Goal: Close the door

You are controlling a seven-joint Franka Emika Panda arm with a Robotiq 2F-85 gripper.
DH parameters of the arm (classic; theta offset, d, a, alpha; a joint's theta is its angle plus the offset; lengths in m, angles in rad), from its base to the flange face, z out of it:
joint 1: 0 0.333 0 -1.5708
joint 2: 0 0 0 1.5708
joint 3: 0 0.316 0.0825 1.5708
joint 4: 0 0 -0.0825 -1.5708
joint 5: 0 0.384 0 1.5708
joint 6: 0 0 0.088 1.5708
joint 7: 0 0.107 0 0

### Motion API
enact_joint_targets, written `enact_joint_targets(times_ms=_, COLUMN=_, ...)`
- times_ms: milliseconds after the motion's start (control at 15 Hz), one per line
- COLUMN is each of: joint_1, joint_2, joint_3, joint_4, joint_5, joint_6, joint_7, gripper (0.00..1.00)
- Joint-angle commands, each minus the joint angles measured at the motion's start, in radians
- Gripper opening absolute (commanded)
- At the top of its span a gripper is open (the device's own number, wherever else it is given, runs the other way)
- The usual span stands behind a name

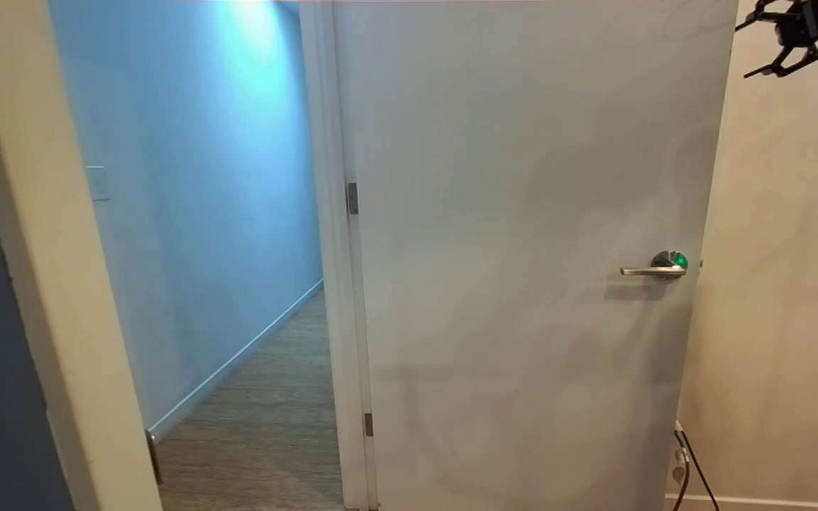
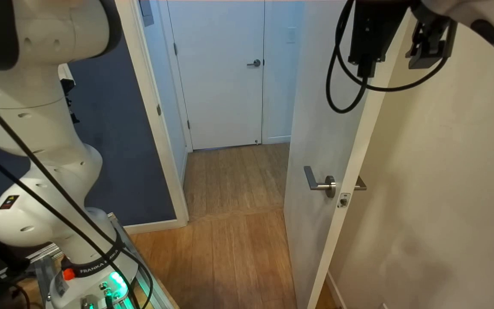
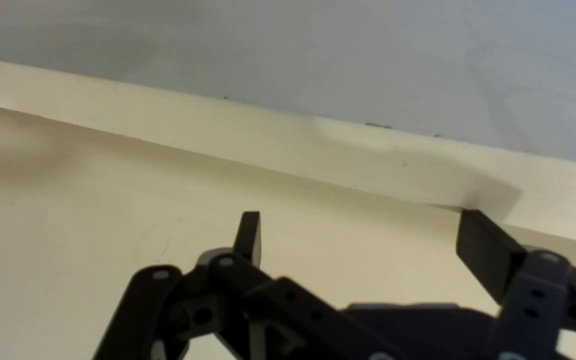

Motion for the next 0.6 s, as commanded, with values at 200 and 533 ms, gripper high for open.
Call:
enact_joint_targets(times_ms=200, joint_1=0.005, joint_2=0.014, joint_3=0.002, joint_4=-0.002, joint_5=0.066, joint_6=0.055, joint_7=-0.015, gripper=1.0)
enact_joint_targets(times_ms=533, joint_1=0.011, joint_2=0.021, joint_3=0.01, joint_4=-0.006, joint_5=0.062, joint_6=0.022, joint_7=-0.017, gripper=1.0)
